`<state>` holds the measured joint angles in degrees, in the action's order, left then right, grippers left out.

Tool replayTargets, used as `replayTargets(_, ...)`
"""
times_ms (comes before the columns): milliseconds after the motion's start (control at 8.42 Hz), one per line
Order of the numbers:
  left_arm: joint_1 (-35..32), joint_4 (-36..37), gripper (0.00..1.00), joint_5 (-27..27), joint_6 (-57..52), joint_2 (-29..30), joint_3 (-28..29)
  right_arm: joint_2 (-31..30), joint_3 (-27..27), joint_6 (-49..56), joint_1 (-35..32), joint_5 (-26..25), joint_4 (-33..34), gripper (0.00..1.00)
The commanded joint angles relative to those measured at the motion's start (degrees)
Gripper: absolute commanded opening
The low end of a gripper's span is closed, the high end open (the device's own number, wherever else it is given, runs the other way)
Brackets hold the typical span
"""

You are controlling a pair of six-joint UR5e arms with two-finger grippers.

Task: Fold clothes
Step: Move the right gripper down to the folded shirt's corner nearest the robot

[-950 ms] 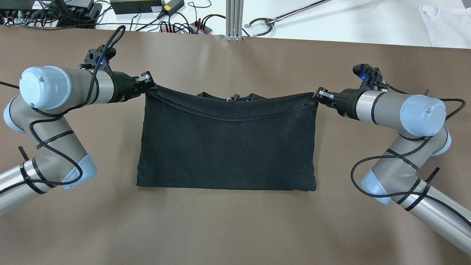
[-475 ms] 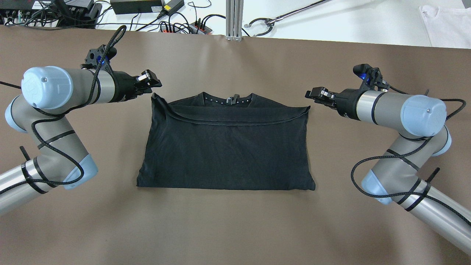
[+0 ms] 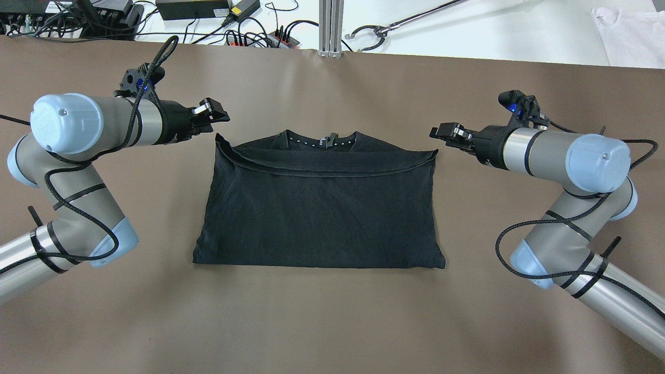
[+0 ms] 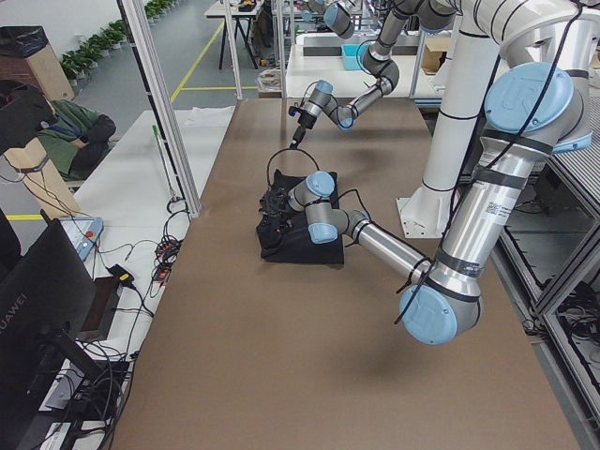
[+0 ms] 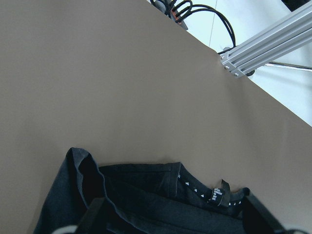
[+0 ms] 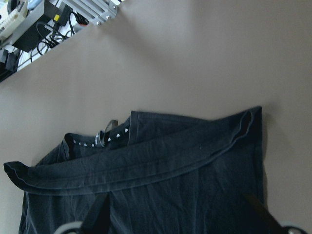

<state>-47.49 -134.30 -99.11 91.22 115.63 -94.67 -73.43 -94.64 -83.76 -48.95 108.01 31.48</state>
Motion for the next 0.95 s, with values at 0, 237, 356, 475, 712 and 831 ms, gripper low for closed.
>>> replayTargets(0,0.0,0.0,1.0,0.9,0.0,0.0,-0.3,-3.2,-6.2,-0.2,2.1,6.9,7.8,0.93)
replayTargets(237,0.0,-0.1,1.0,1.0,0.0,0.0,-0.4,-4.4,-6.5,-10.9,8.0,6.3,7.8,0.93)
replayTargets(356,0.0,-0.1,1.0,1.5,0.0,0.0,-0.4,-5.0,-6.1,-11.5,9.2,6.3,7.6,0.93)
replayTargets(475,0.0,-0.1,1.0,1.6,0.0,0.0,-0.4,-6.2,-5.9,-11.5,9.5,6.3,7.5,0.93)
replayTargets(712,0.2,-0.1,1.0,1.6,0.0,0.0,-0.4,-7.6,-3.6,-11.6,9.6,6.3,4.8,0.94)
replayTargets(831,0.2,0.0,1.0,1.6,0.0,0.0,-0.4,-7.6,0.4,-12.3,10.3,6.3,-0.4,0.94)
